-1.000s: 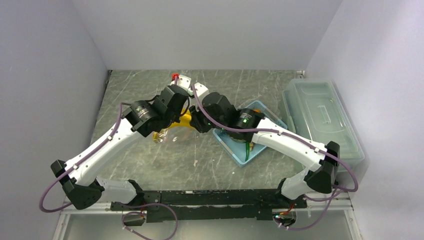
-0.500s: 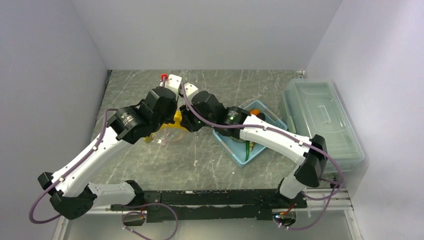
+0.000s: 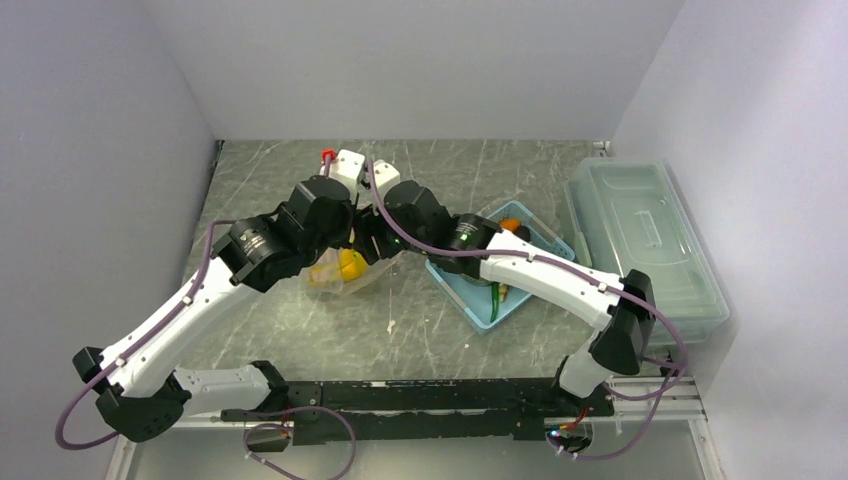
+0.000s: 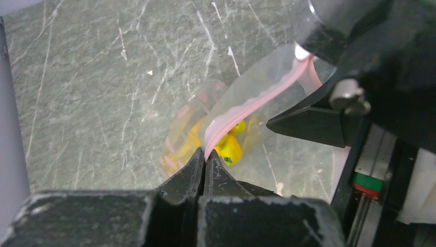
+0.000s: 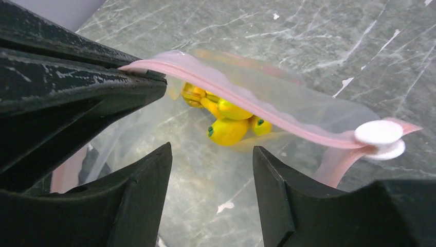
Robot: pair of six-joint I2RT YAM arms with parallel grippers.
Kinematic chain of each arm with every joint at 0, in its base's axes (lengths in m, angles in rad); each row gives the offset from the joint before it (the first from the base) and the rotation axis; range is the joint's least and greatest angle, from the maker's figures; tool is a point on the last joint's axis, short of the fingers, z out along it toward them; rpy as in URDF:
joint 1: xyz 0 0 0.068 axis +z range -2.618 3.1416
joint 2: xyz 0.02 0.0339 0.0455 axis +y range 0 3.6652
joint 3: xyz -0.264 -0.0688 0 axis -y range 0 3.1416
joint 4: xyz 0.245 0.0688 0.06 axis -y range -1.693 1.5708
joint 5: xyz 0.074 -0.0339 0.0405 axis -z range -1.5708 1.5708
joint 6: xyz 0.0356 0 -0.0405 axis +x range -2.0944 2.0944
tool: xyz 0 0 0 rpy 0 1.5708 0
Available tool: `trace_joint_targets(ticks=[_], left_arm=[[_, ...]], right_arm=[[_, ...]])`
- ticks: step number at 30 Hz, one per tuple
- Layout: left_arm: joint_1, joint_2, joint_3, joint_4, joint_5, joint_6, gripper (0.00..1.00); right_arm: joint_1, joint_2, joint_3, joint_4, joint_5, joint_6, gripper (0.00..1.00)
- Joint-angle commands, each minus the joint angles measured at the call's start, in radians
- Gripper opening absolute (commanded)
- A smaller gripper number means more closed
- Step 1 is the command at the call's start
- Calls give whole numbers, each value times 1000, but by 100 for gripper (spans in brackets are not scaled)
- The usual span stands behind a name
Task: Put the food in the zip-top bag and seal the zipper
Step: Place the fake fruit in the zipper food storage bag, then pick up the fake vegetable from the bin.
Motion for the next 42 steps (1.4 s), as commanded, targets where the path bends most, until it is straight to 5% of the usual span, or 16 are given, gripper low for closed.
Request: trace_joint_targets(ticks=[1,20,30,42], left_arm=[[-13,-21,-11,23,30,22,0],[-12,52,25,-5,-11,-10,0],[-12,68,49,-20,-11,-26,0],[-12,66,52,-27,-11,-29,0]], right_arm=[[2,-82,-3,82,73,0,63],[2,-261,-54,-15,215,48,62],[2,-316,-119,-39,221,124,46],[-145,-393,-235,-223,324,147,57]])
